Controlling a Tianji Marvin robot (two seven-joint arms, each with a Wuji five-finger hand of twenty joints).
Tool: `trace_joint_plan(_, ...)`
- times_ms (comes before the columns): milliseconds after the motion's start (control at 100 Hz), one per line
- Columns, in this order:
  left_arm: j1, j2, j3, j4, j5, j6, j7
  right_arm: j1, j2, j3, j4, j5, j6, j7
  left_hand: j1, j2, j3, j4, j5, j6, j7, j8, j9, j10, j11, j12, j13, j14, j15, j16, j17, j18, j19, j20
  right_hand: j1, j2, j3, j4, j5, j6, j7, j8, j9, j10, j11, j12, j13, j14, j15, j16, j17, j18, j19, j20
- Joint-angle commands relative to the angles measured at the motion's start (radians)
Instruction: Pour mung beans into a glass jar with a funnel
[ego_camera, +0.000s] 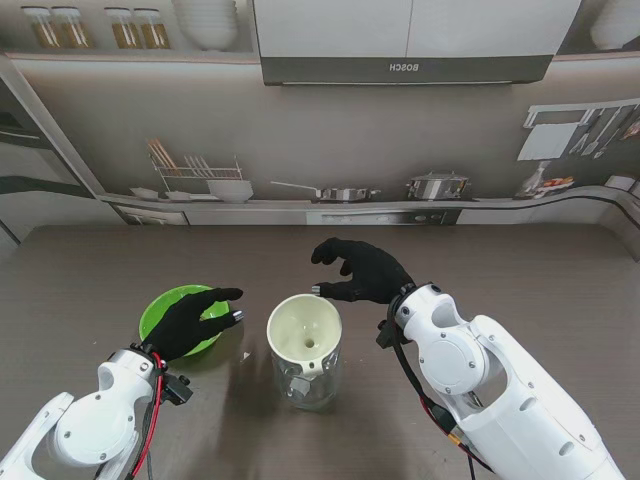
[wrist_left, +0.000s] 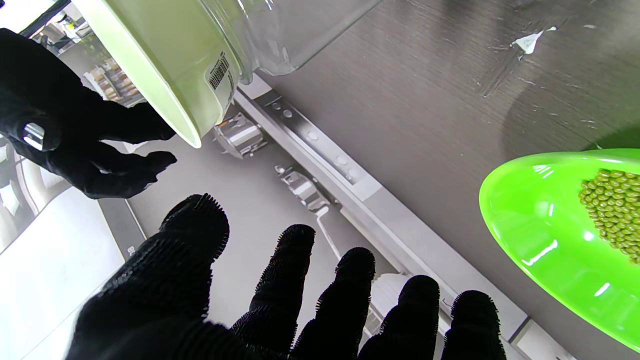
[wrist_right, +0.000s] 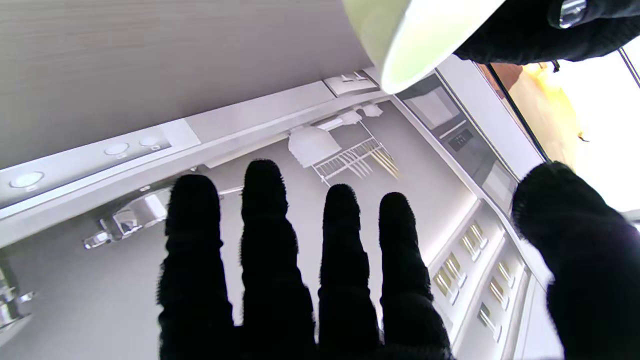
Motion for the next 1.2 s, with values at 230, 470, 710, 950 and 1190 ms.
trace_joint_plan(230,-0.003,-0.001,0.008,0.003,-0.002,0.003,-0.022,-0.065,-0.003,0.033,-0.045,0.013,-0.014,0.002,0.028,0.040,-0.026,0.027,0.006,-0.022,-0.007,-0.001,0.017,-0.002,0.003,0.010,-0.012,-0.003,-0.010,-0.004,-0.014,-0.036,-0.019,0.010,-0.026,0.022,-0.015,0.030,0.033,-0.034,-0.026,0.018,0.036,-0.037,-0.037,-0.015,-0.005,-0.016,-0.028,-0.018,-0.015,-0.004,-0.035,-0.016)
trace_joint_plan(470,-0.011,0.000,0.017,0.009,-0.001,0.006,-0.025,-0.109,-0.001,0.061,-0.063,0.002,-0.047,-0.010,0.028,0.040,-0.025,0.027,0.007,-0.021,-0.006,0.000,0.017,-0.002,0.003,0.010,-0.012,-0.004,-0.009,-0.004,-0.014,-0.036,-0.018,0.010,-0.025,0.028,-0.041,0.034,0.047,-0.044,-0.042,0.019,0.047,-0.047,-0.055,-0.013,-0.007,-0.022,-0.043,-0.019,-0.017,-0.004,-0.054,-0.016)
trace_joint_plan(710,-0.027,0.000,0.036,0.024,-0.002,0.009,-0.024,-0.139,0.000,0.072,-0.057,-0.058,-0.113,-0.055,0.030,0.039,-0.024,0.027,0.006,-0.022,-0.007,-0.001,0.015,-0.005,0.003,0.011,-0.009,-0.004,-0.008,-0.003,-0.013,-0.034,-0.018,0.011,-0.024,0.026,-0.054,0.037,0.052,-0.053,-0.060,0.018,0.055,-0.054,-0.071,-0.011,0.004,-0.029,-0.047,-0.018,-0.007,-0.007,-0.060,-0.013)
trace_joint_plan(950,-0.046,-0.003,0.051,0.038,0.004,0.008,-0.012,-0.173,-0.001,0.087,-0.084,-0.082,-0.171,-0.092,0.030,0.037,-0.017,0.027,0.007,-0.020,-0.006,0.000,0.014,-0.005,0.003,0.011,-0.008,-0.004,-0.008,-0.002,-0.011,-0.034,-0.017,0.011,-0.031,0.028,-0.072,0.038,0.040,-0.060,-0.078,0.020,0.035,-0.049,-0.084,-0.010,0.000,-0.034,-0.054,-0.019,-0.004,-0.011,-0.069,-0.014)
trace_joint_plan(1190,-0.073,0.006,0.044,0.042,0.023,0.029,-0.048,-0.174,-0.002,0.068,-0.094,-0.094,-0.210,-0.109,0.027,0.037,-0.012,0.026,0.007,-0.021,-0.006,0.000,0.014,-0.008,0.003,0.011,-0.005,-0.005,-0.008,-0.002,-0.009,-0.034,-0.017,0.011,-0.033,0.041,-0.097,0.047,0.025,-0.055,-0.098,0.027,0.016,-0.041,-0.101,-0.018,-0.016,-0.041,-0.074,-0.031,-0.007,-0.024,-0.120,-0.046)
